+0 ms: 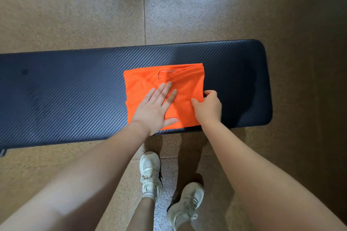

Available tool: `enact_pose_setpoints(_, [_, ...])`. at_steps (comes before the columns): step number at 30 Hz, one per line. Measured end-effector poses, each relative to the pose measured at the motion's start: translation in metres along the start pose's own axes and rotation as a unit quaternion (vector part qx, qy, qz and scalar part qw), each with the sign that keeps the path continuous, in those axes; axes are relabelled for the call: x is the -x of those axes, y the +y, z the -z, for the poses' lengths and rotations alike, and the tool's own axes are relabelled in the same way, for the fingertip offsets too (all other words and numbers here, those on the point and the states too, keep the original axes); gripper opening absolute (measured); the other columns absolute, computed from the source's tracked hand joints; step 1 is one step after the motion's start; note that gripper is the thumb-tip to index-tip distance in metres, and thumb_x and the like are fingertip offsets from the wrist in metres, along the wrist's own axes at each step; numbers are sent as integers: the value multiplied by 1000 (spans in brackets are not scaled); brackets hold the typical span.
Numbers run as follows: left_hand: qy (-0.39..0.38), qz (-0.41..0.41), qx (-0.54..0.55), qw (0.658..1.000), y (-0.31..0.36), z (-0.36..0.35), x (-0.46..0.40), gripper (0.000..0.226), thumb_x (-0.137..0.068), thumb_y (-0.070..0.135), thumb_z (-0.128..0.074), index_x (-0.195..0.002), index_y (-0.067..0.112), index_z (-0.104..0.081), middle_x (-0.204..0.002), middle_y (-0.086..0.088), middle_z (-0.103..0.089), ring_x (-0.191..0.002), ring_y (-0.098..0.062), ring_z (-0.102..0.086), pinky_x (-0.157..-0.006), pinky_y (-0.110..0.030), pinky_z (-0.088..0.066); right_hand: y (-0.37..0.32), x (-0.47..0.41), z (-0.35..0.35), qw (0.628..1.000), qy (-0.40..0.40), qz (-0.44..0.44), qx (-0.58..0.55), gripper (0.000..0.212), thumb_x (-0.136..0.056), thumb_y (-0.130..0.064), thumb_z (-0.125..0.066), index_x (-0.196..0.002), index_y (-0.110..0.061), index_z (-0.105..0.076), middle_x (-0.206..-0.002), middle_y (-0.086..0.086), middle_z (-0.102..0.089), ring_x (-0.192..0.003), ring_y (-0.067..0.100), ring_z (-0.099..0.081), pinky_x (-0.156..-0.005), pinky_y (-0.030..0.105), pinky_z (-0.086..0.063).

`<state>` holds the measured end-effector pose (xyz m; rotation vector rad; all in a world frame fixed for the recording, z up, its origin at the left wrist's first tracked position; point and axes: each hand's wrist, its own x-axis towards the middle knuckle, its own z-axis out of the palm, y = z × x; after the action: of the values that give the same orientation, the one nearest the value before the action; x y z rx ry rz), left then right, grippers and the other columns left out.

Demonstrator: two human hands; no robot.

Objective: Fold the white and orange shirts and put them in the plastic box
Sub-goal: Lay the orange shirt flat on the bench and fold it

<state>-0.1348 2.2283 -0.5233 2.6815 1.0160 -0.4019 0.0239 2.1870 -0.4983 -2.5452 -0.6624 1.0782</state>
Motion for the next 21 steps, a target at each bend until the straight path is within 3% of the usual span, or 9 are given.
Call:
enact_pose_setpoints(4, [-57, 15, -12, 998, 4, 2, -4, 93, -79, 70, -25, -148, 14, 5, -157, -10, 12, -146, -25, 6, -118, -39, 2, -7, 5, 7, 997, -50, 28, -47, 21, -80, -17, -58, -98, -7, -61, -101, 10, -63, -91, 27, -60, -74, 35, -46])
enact_pose_setpoints(8, [-41, 16, 154, 987, 2, 23, -10, 78, -85, 47, -39, -147, 8, -14, -157, -14, -4, -145, -28, -8, -118, -38, -9, -20, 22, 17, 993, -54, 102, -36, 35, -82, -13, -57, -117, -13, -53, -112, 8, -49, -95, 24, -53, -76, 28, -37])
enact_pose_setpoints(10, [33, 48, 354, 933, 3, 37, -3, 61, -88, 28, -35, -144, 6, -26, -153, -9, -22, -143, -21, -19, -116, -23, -12, -31, 35, 18, 987, -66, 144, -35, 51, -82, -11, -57, -131, -17, -45, -122, 9, -47, -105, 25, -53, -83, 27, -39])
enact_pose_setpoints(12, [27, 119, 555, 823, 3, 51, 3, 47, -98, 14, -36, -143, 7, -28, -148, -6, -30, -140, -18, -24, -112, -11, -12, -44, 50, 14, 976, -89, 198, -17, 63, -81, -12, -57, -140, -23, -37, -129, 8, -43, -108, 26, -53, -88, 31, -42])
enact_pose_setpoints(14, [6, 185, 680, 709, -2, 62, 3, 44, -99, 6, -28, -143, 3, -27, -146, -28, -30, -134, -34, -35, -114, -36, -23, -55, 64, 5, 966, -116, 230, 4, 72, -80, -11, -56, -145, -27, -28, -134, 5, -38, -109, 28, -54, -91, 37, -46])
enact_pose_setpoints(15, [7, 194, 709, 678, -7, 64, 7, 42, -99, 5, -26, -140, 1, -30, -140, -39, -30, -120, -33, -52, -106, -39, -37, -60, 70, 0, 963, -127, 236, 15, 74, -80, -12, -56, -146, -26, -25, -138, 4, -35, -109, 30, -55, -91, 41, -47])
enact_pose_setpoints(17, [30, 242, 731, 638, -13, 66, 15, 36, -99, 10, -34, -134, 13, -41, -125, -30, -54, -79, -1, -64, -74, -12, -50, -67, 81, -12, 959, -151, 237, 32, 75, -82, -13, -57, -147, -22, -21, -145, 4, -26, -111, 32, -55, -92, 44, -47])
enact_pose_setpoints(19, [57, 265, 735, 622, -15, 66, 28, 27, -98, 16, -41, -120, 31, -44, -102, 4, -64, -81, 3, -58, -70, -5, -45, -69, 87, -26, 952, -180, 242, 48, 79, -84, -15, -59, -148, -19, -15, -152, 5, -16, -120, 31, -50, -98, 43, -45])
enact_pose_setpoints(21, [72, 277, 746, 602, -19, 64, 41, 19, -97, 17, -43, -110, 29, -49, -95, 7, -64, -87, -6, -60, -73, -13, -50, -68, 90, -38, 941, -229, 242, 53, 85, -85, -17, -61, -149, -16, -7, -157, 5, -2, -129, 27, -43, -102, 34, -41])
